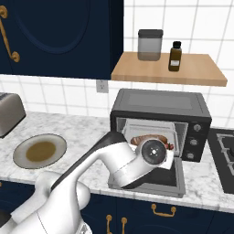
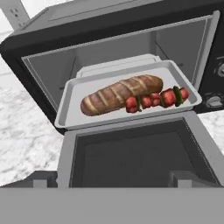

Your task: Pick up the kebab skewer and baguette bread, and place them inside the toaster oven. Close the toaster oven door and start by setting the timer.

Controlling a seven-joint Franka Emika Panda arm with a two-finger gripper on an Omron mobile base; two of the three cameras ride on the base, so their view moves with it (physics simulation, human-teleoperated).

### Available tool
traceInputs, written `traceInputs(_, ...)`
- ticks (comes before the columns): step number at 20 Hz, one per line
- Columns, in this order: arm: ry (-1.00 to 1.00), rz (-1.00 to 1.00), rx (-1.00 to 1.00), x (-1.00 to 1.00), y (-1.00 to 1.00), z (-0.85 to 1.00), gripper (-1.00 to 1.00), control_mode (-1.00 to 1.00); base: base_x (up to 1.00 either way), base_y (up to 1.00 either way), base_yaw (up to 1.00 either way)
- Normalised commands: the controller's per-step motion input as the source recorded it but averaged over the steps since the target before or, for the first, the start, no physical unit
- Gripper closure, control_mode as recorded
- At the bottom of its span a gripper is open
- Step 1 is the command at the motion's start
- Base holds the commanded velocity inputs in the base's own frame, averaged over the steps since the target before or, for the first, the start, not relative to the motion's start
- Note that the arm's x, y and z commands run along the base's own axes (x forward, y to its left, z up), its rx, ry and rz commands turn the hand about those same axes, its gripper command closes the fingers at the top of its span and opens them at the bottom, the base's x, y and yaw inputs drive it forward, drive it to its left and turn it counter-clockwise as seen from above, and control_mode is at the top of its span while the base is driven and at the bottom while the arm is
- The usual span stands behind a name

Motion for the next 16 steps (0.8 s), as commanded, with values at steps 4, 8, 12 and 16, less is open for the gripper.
traceInputs(4, -0.01, 0.0, -0.11, 0.01, 0.09, -0.15, -1.0, -1.0, 0.0, 0.0, 0.0)
traceInputs(8, -0.04, 0.0, -0.13, 0.0, 0.17, -0.36, -1.0, -1.0, 0.0, 0.0, 0.0)
traceInputs(12, -0.01, 0.0, -0.13, 0.0, 0.2, -0.14, -1.0, -1.0, 0.0, 0.0, 0.0)
traceInputs(16, 0.0, 0.0, -0.01, 0.05, 0.01, 0.0, -1.0, -1.0, 0.0, 0.0, 0.0)
